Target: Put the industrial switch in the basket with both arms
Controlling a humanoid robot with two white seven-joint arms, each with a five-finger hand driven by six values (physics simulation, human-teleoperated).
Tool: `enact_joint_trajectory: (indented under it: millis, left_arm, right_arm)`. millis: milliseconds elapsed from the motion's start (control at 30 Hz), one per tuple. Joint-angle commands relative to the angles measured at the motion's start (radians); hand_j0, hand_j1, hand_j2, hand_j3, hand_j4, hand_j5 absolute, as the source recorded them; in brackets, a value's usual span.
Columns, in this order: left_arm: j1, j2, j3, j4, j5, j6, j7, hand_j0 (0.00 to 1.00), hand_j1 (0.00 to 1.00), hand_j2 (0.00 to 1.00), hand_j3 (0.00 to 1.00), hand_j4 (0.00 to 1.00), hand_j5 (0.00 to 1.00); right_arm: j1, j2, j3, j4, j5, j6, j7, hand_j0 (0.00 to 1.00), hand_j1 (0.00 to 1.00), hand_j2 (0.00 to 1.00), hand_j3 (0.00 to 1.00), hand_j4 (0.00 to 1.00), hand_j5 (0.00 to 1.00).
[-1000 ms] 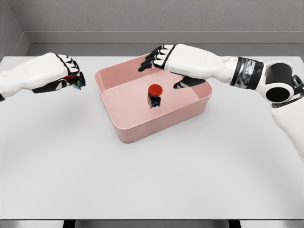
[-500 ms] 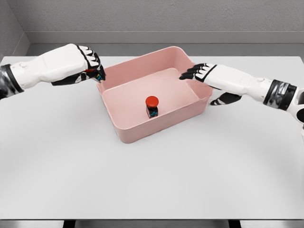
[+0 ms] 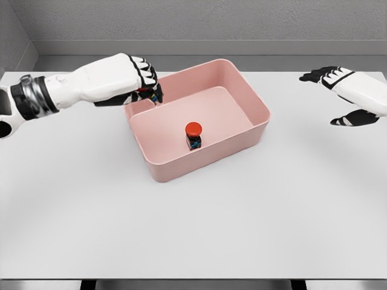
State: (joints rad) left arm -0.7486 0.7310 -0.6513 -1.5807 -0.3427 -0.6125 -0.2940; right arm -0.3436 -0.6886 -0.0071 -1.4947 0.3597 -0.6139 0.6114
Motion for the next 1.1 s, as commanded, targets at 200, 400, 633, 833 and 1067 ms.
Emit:
enact_joint_trajectory:
  millis: [200,400,633,833,1067]
  left_arm:
    - [-0.023,-0.047,-0.037,0.004,0.004,0.002,-0.004,0.5,0.5,0.5,0.5,0.5,0.5]
    - [-0.031,-0.071,-0.047,0.001,0.005,0.002,-0.005,1.0,1.0,1.0,1.0,1.0,1.0]
    - [-0.046,-0.082,-0.048,-0.001,0.008,0.002,-0.005,1.0,1.0,1.0,1.0,1.0,1.0]
    - [-0.058,-0.09,-0.048,-0.001,0.01,0.002,-0.004,1.0,1.0,1.0,1.0,1.0,1.0]
    - [-0.061,-0.058,-0.036,0.007,0.047,0.002,0.001,1.0,1.0,1.0,1.0,1.0,1.0]
  right_arm:
    - [0.0,-0.003,-0.002,-0.001,-0.007,0.003,-0.001,1.0,1.0,1.0,1.0,1.0,1.0]
    - [-0.002,-0.003,-0.002,-0.002,-0.007,0.003,-0.001,1.0,1.0,1.0,1.0,1.0,1.0]
    - [-0.006,-0.003,-0.004,-0.004,-0.007,0.003,-0.001,1.0,1.0,1.0,1.0,1.0,1.0]
    - [-0.008,-0.003,-0.007,-0.004,-0.007,0.003,-0.001,1.0,1.0,1.0,1.0,1.0,1.0]
    - [-0.008,-0.028,-0.007,-0.004,-0.007,0.003,-0.001,1.0,1.0,1.0,1.0,1.0,1.0]
